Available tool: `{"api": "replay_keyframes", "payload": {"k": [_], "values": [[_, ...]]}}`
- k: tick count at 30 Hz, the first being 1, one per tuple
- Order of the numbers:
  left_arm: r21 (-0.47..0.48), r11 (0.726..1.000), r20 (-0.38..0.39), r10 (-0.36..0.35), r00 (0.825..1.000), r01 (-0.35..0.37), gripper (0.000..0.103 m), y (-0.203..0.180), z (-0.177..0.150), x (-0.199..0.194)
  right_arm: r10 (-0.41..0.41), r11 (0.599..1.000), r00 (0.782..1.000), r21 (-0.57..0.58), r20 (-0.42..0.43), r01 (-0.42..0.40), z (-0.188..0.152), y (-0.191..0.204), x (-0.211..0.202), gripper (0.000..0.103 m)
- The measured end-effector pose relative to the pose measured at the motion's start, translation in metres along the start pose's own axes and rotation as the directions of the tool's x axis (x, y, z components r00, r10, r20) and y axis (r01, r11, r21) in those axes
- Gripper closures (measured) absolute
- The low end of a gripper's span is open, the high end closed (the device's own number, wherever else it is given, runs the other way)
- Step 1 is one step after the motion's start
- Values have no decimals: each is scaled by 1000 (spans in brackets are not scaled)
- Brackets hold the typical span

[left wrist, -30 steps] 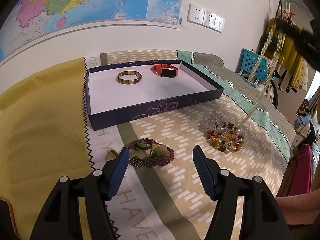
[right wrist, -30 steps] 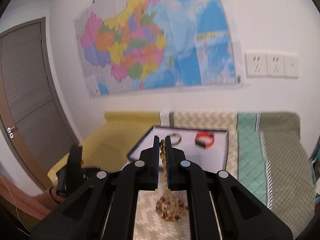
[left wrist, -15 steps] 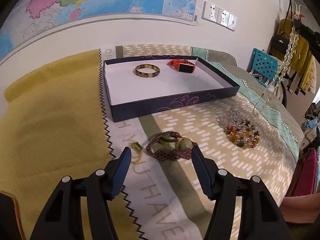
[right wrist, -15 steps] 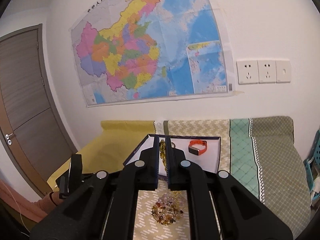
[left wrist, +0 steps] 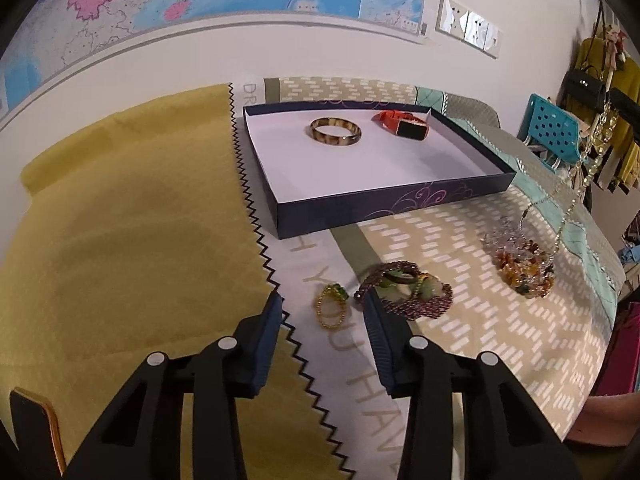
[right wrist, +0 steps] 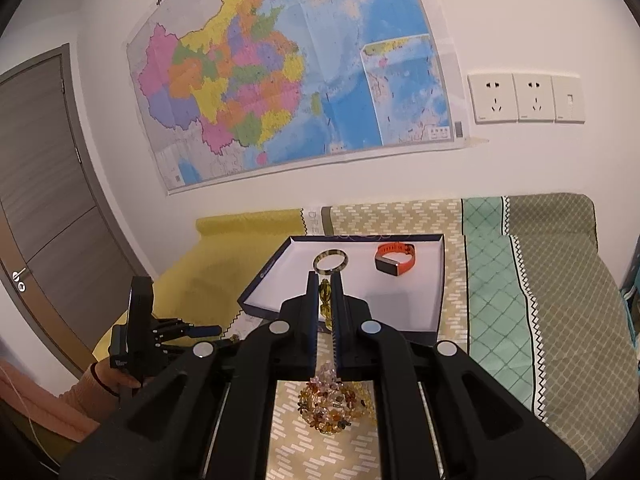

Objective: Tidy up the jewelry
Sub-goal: 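Grasp the gold chain with the right tool while the left tool grasps the small gold ring, then lower chain and ring into the box and open both tools to release them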

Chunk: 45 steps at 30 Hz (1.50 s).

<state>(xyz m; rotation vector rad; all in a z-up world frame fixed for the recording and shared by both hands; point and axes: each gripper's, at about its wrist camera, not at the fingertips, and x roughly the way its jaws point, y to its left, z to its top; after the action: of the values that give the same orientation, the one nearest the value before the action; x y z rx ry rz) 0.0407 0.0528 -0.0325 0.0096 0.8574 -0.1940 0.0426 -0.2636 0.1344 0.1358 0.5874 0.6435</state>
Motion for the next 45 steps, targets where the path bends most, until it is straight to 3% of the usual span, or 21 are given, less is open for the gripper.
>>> {"api": "replay_keyframes", "payload": {"k": [2, 7, 10, 11, 17, 31, 42, 45], "values": [[19, 1000, -21, 9, 1000, -9, 71, -1, 2, 6, 2, 1000, 1000, 1, -4, -2, 0, 0, 2, 97], [97, 995, -29, 29, 999, -26, 72, -9, 4, 11, 7, 1000, 1000, -5, -9, -7, 2, 3, 5, 97], [118, 993, -29, 32, 999, -28, 92, -13, 5, 11, 14, 1000, 1000, -9, -11, -14, 3, 6, 6, 97], [115, 993, -28, 29, 999, -26, 93, -12, 5, 11, 15, 1000, 1000, -13, -9, -15, 4, 7, 6, 97], [77, 997, -6, 0, 1000, 0, 94, -10, 7, 3, 24, 999, 1000, -42, 11, -24, 15, 16, 3, 97], [68, 997, 158, -56, 986, 45, 94, -11, 47, -48, 39, 996, 995, -89, 93, -30, 58, 25, -2, 97], [81, 996, 175, -56, 983, 42, 94, -15, 80, -34, 33, 996, 994, -83, 102, -25, 90, 17, 23, 97], [83, 996, 172, -55, 983, 41, 94, -15, 89, -27, -2, 996, 995, -94, 98, 11, 96, 14, 38, 97]]}}
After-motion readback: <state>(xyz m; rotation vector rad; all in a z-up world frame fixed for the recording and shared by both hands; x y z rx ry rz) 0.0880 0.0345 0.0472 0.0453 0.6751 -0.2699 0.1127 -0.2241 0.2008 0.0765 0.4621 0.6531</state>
